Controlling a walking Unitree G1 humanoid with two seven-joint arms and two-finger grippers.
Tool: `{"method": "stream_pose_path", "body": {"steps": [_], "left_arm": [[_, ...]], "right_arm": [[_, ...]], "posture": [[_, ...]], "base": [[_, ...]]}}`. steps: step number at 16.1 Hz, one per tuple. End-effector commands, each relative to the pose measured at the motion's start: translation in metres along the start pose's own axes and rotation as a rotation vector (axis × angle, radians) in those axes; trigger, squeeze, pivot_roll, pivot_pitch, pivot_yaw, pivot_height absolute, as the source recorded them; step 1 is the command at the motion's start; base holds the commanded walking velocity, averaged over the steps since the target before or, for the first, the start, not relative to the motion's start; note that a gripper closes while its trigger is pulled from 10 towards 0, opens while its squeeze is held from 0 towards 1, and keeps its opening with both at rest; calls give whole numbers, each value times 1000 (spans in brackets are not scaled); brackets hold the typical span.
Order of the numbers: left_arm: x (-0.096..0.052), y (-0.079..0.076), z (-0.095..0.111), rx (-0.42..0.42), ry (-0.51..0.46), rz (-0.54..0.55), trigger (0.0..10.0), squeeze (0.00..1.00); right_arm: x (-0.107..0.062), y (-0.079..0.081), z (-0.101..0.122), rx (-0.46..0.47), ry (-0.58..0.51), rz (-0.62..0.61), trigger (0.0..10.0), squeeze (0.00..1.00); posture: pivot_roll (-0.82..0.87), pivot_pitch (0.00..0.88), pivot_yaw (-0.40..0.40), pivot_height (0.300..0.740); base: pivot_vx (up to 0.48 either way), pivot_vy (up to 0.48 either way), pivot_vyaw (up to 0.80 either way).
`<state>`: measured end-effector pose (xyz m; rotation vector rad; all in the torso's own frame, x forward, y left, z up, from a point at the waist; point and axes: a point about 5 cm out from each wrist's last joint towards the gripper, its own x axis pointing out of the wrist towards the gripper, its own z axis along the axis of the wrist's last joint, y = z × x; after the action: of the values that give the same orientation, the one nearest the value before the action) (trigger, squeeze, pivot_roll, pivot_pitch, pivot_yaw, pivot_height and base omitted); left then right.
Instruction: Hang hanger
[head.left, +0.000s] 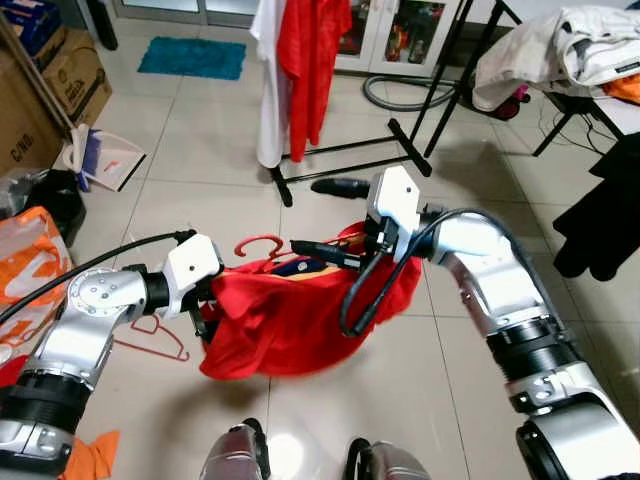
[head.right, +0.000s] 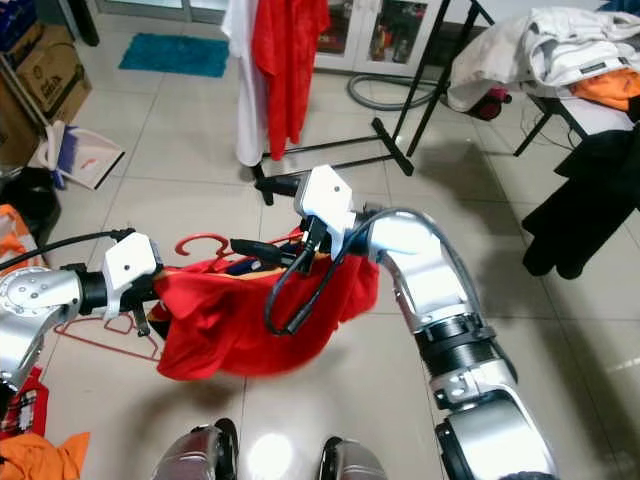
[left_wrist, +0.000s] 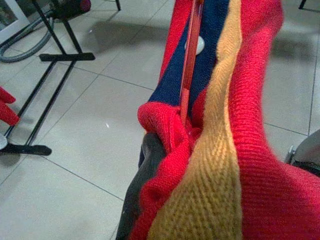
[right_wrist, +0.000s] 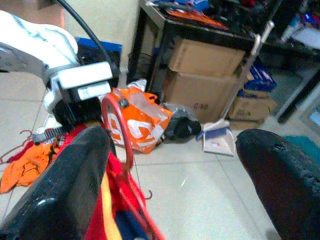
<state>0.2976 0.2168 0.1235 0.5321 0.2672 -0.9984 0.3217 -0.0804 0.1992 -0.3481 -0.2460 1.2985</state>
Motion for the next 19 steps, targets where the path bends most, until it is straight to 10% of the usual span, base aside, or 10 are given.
{"method": "stream_pose_path", "body": {"steps": [1,19], "left_arm": [[3,2,13,56,-40,-17,10000,0],[17,-7,17,90,-53,-53,10000,0]], "right_arm": [[0,1,5,-17,5,39,10000,0],[10,18,-9,-5,97,165,10000,0]], "posture": [[35,159,-95,740],[24,141,-108,740]], "base": [[0,0,0],[0,0,0]]}}
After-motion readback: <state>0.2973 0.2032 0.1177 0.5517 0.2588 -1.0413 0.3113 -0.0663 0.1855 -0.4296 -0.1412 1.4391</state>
